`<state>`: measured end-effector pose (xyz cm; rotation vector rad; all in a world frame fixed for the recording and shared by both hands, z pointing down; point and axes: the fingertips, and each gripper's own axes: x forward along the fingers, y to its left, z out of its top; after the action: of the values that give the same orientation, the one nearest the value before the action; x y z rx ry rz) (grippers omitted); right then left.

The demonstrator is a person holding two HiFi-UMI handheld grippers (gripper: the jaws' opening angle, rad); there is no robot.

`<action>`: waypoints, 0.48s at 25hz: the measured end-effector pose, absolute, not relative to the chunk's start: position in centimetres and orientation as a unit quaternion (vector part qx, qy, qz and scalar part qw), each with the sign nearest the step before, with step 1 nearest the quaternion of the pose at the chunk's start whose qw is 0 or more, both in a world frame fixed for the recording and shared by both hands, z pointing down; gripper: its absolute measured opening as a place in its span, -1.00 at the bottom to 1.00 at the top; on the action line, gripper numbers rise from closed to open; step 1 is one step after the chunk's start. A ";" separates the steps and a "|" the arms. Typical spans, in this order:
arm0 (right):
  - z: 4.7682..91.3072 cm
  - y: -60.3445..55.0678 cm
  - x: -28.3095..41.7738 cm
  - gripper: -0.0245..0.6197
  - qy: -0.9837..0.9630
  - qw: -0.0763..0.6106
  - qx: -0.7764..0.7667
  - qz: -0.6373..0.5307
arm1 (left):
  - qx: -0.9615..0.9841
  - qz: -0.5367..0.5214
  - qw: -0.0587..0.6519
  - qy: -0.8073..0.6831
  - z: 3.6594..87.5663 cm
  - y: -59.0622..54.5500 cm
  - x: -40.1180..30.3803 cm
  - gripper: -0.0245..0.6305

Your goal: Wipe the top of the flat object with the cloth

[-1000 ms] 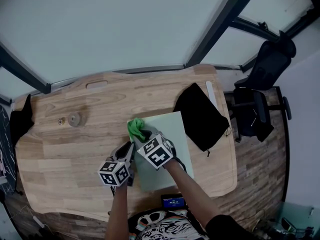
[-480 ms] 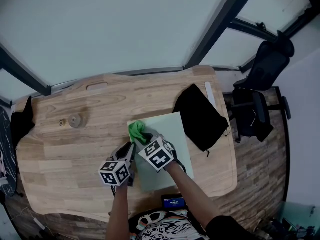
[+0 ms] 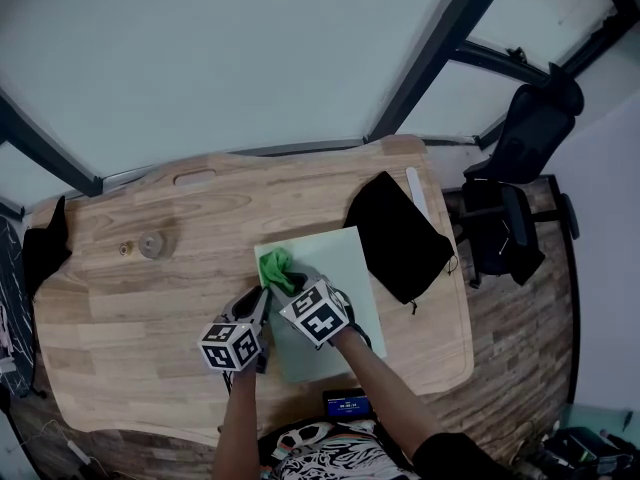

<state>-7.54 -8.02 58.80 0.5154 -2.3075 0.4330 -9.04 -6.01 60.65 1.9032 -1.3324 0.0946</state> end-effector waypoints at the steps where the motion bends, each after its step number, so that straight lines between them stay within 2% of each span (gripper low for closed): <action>1: 58.8 -8.0 -7.5 -0.65 -0.895 0.361 0.200 0.168 | 0.751 0.037 0.397 -0.526 60.7 -6.0 -9.1 -0.72; 12: 58.9 -7.3 -7.0 -0.65 -0.894 0.360 0.203 0.173 | 0.752 0.033 0.402 -0.521 60.8 -6.1 -9.0 -0.72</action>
<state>-7.03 -7.28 58.94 0.5238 -2.3042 0.4463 -9.04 -6.10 60.83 1.9007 -1.3171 0.0838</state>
